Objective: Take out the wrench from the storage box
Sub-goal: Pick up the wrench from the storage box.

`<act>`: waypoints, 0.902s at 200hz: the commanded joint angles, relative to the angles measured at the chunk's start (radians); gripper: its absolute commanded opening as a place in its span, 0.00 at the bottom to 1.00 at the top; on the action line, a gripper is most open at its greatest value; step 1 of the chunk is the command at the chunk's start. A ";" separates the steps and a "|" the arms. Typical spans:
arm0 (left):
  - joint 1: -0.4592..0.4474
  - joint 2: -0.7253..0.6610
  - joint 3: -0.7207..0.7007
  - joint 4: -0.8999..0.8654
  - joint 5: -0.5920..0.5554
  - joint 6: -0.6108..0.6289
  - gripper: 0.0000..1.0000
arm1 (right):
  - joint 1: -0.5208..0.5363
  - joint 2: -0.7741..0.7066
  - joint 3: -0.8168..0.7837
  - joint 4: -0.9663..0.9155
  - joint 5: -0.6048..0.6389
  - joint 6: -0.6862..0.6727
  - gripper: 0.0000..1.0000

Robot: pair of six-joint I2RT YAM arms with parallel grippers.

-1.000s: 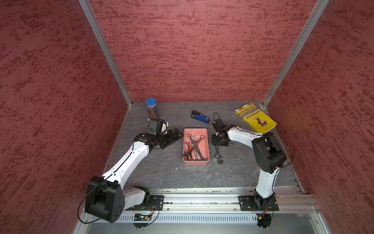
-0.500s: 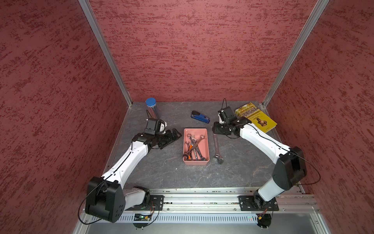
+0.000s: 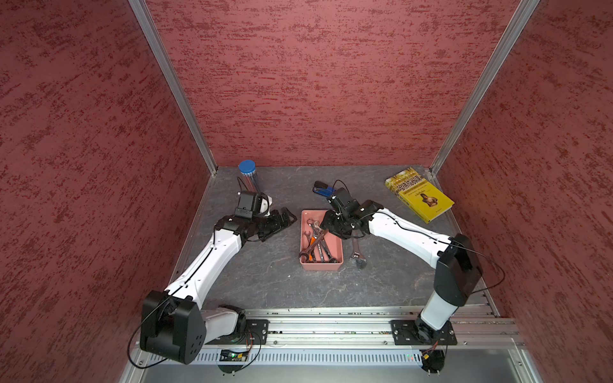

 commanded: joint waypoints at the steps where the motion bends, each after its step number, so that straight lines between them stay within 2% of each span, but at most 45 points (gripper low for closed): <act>1: -0.014 -0.018 0.012 0.016 -0.001 0.007 1.00 | 0.027 0.030 0.029 -0.013 -0.010 0.151 0.59; 21: -0.024 -0.028 0.002 0.020 -0.003 0.003 1.00 | 0.035 0.057 0.002 0.024 -0.031 0.220 0.59; 38: -0.029 -0.036 -0.011 0.032 -0.004 -0.007 1.00 | 0.040 0.085 0.011 0.014 -0.010 0.241 0.57; 74: -0.033 -0.040 -0.019 0.037 -0.006 -0.008 1.00 | 0.057 0.155 0.023 0.037 -0.047 0.279 0.55; 156: -0.033 -0.057 -0.054 0.041 -0.013 -0.006 1.00 | 0.049 0.257 0.045 0.129 -0.062 0.304 0.39; 180: -0.034 -0.061 -0.062 0.038 -0.016 -0.003 1.00 | 0.038 0.263 0.031 0.145 -0.067 0.316 0.29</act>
